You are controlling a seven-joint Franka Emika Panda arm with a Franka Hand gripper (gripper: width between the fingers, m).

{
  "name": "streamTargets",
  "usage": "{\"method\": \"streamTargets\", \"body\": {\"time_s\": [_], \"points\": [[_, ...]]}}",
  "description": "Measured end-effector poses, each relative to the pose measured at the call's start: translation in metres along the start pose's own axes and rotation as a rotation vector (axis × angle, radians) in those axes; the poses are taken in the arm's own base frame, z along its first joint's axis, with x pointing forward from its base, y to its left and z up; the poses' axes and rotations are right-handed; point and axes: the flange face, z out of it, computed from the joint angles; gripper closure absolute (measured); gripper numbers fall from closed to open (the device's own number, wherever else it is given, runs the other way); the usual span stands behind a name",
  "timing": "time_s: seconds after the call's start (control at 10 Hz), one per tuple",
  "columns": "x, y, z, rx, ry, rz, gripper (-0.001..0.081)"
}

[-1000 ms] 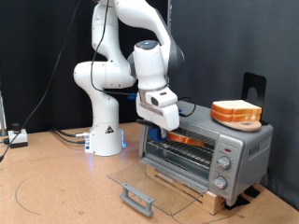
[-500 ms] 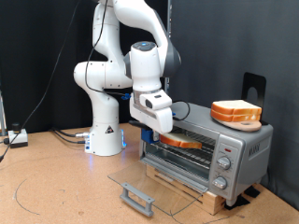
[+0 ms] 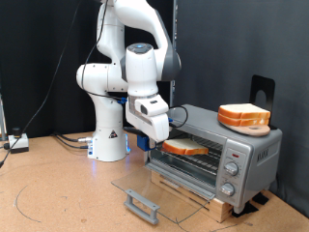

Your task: Make a piece of toast with the oven

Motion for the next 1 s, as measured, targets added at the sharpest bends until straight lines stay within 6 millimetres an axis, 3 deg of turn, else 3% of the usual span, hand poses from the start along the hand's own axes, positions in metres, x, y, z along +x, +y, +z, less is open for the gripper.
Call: {"method": "streamTargets", "body": {"time_s": [1.0], "points": [[0.033, 0.003, 0.01, 0.023, -0.017, 0.038, 0.0396]]}}
